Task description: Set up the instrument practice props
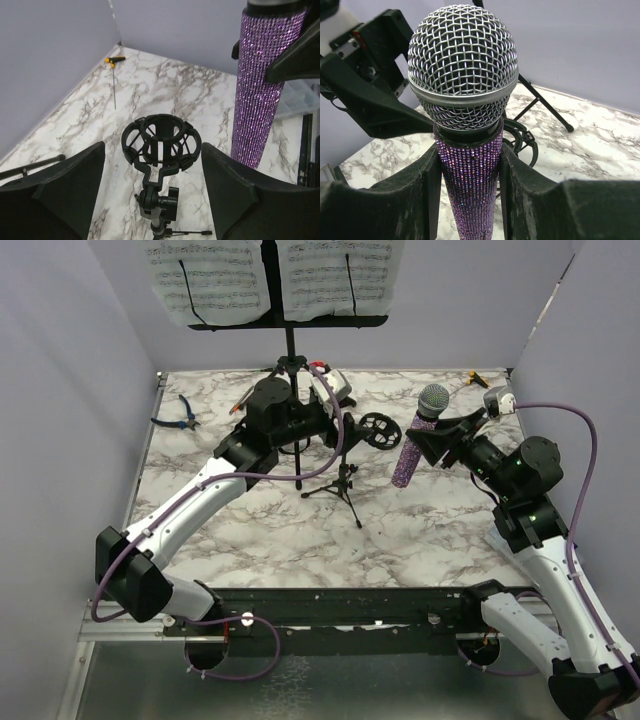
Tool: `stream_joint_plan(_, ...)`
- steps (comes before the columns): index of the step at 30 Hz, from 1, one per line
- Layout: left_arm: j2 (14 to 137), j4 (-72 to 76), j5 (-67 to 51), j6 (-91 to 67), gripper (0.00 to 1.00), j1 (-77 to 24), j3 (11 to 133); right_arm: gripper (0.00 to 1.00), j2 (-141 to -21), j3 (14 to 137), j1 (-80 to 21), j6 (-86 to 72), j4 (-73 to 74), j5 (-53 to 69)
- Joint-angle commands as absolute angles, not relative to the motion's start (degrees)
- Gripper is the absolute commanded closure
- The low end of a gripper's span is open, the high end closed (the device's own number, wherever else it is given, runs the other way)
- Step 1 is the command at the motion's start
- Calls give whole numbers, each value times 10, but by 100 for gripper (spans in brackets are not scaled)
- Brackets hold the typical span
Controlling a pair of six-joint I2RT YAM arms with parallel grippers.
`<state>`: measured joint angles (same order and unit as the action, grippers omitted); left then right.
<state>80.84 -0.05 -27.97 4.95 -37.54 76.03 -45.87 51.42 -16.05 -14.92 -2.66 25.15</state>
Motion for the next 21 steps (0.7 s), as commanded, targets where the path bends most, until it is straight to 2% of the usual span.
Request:
stream_joint_plan(1,784,81,-247,5,30,-378,731,100,-460,536,-158,-150,-44,257)
stream_joint_plan(4,794,81,-230,4,50,-378,722,100,-463,536,-159,-155,-50,265)
stream_joint_plan(8,802,81,-229,5,66,-378,698,100,-465,535,-158,-158,-51,266)
stream_joint_plan(12,803,81,-226,6,73,-378,664,100,-466,534,-159,-158,-52,266)
stream_joint_plan(21,801,75,-197,12,77,-378,582,100,-475,534,-159,-167,-67,272)
